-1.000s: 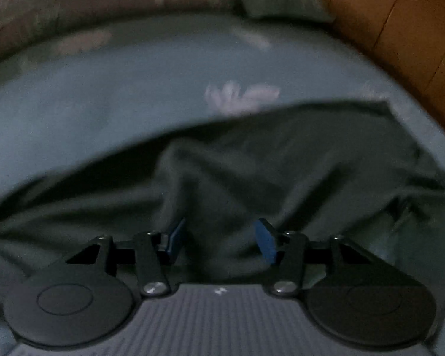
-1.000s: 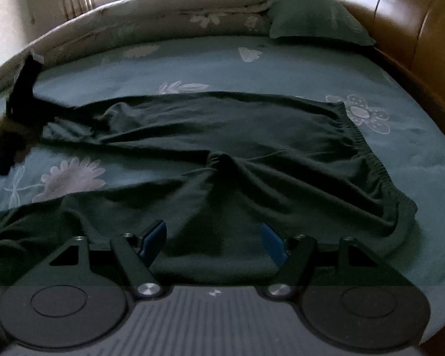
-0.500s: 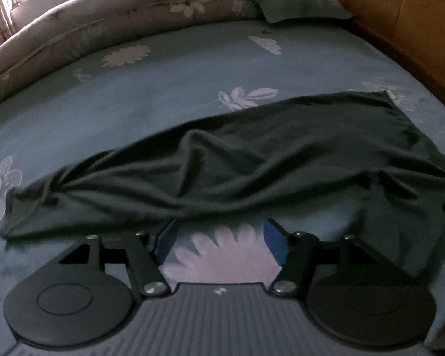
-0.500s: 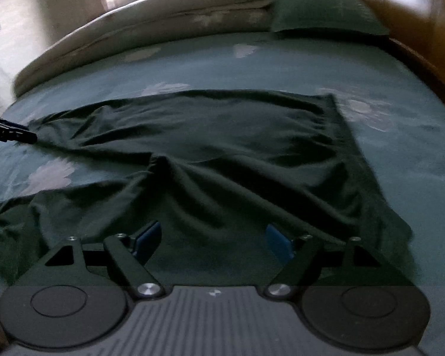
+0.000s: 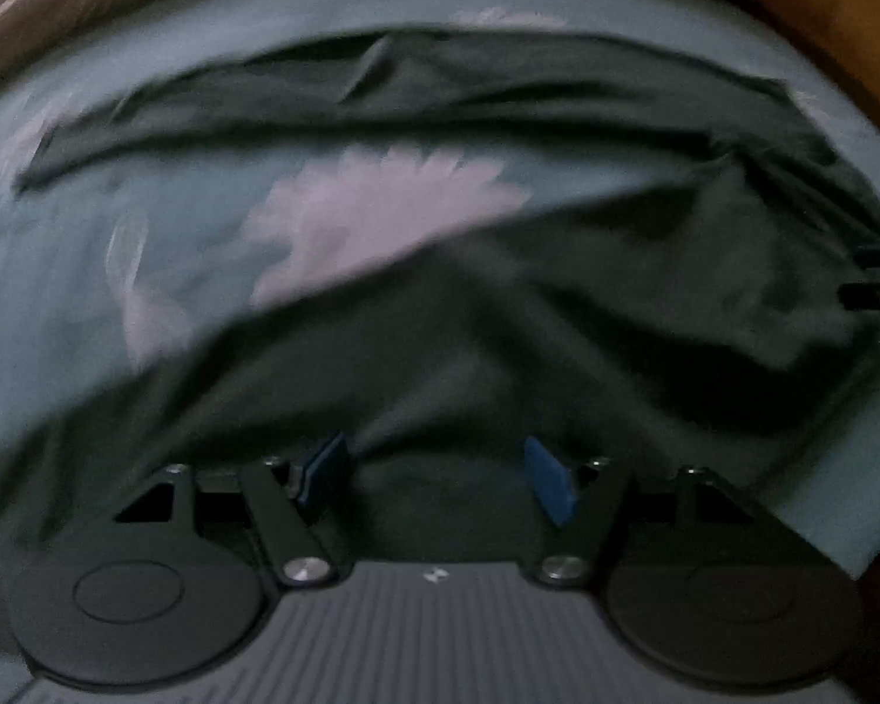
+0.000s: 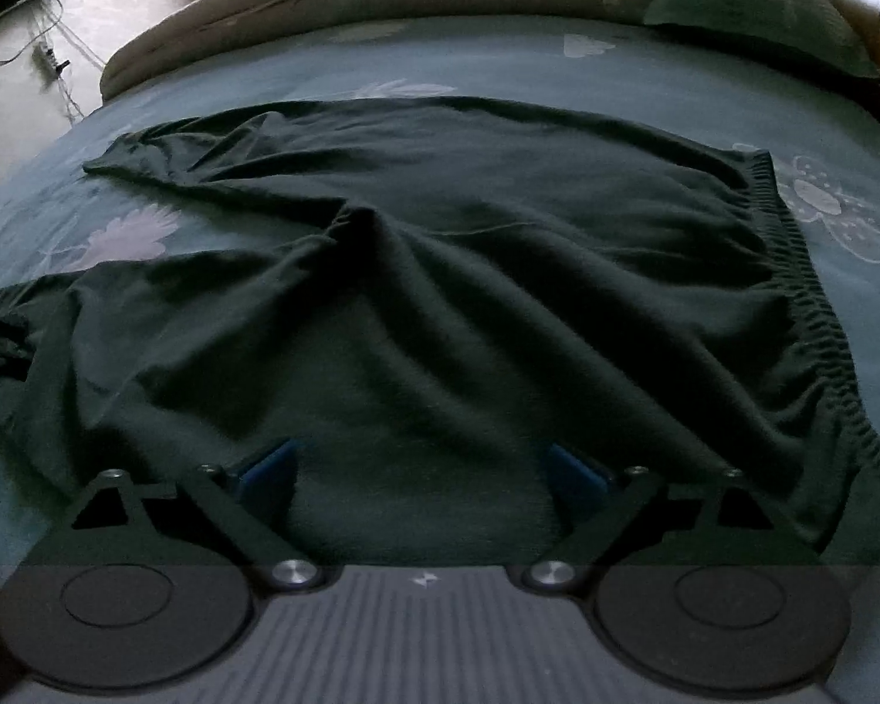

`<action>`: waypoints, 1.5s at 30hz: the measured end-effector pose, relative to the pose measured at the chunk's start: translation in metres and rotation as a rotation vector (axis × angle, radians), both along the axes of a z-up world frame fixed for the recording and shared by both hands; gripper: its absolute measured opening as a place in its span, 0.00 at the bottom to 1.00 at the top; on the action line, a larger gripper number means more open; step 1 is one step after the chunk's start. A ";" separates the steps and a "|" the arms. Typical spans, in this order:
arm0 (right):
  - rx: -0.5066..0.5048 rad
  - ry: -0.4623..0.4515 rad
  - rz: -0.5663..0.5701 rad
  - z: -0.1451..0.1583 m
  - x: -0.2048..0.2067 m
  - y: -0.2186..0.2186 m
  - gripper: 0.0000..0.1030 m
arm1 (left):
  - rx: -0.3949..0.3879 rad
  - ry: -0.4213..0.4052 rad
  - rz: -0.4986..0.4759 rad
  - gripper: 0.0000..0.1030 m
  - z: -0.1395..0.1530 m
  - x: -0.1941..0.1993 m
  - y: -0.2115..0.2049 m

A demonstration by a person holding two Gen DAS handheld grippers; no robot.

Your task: Fold clothes

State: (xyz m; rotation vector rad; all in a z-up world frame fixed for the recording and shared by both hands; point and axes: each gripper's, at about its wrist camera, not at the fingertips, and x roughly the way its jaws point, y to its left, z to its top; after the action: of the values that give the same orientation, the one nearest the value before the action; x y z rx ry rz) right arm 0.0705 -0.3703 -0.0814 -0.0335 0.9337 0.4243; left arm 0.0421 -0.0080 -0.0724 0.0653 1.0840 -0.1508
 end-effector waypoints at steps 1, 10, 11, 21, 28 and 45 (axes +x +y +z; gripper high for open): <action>0.000 -0.001 0.005 0.000 0.000 0.000 0.95 | -0.007 0.006 0.021 0.68 0.000 -0.006 0.005; -0.027 -0.022 0.043 -0.005 -0.001 0.004 1.00 | -0.035 -0.027 0.184 0.68 0.016 -0.019 0.047; -0.030 -0.022 0.041 -0.005 -0.001 0.005 1.00 | -0.042 -0.020 0.202 0.68 0.013 -0.017 0.052; -0.055 -0.028 0.013 -0.007 -0.001 0.011 1.00 | -0.045 0.013 0.297 0.66 0.019 -0.037 0.095; -0.096 -0.017 -0.028 -0.006 0.000 0.020 1.00 | -0.113 -0.030 0.316 0.69 0.005 -0.032 0.122; -0.137 0.008 -0.133 -0.005 0.003 0.030 1.00 | -0.169 0.032 0.387 0.70 0.007 -0.048 0.173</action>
State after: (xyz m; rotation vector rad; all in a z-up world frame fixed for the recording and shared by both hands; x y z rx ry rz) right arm 0.0731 -0.3399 -0.0868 -0.0944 0.9656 0.2373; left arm -0.0058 0.1654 -0.0650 -0.2987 1.0927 0.1057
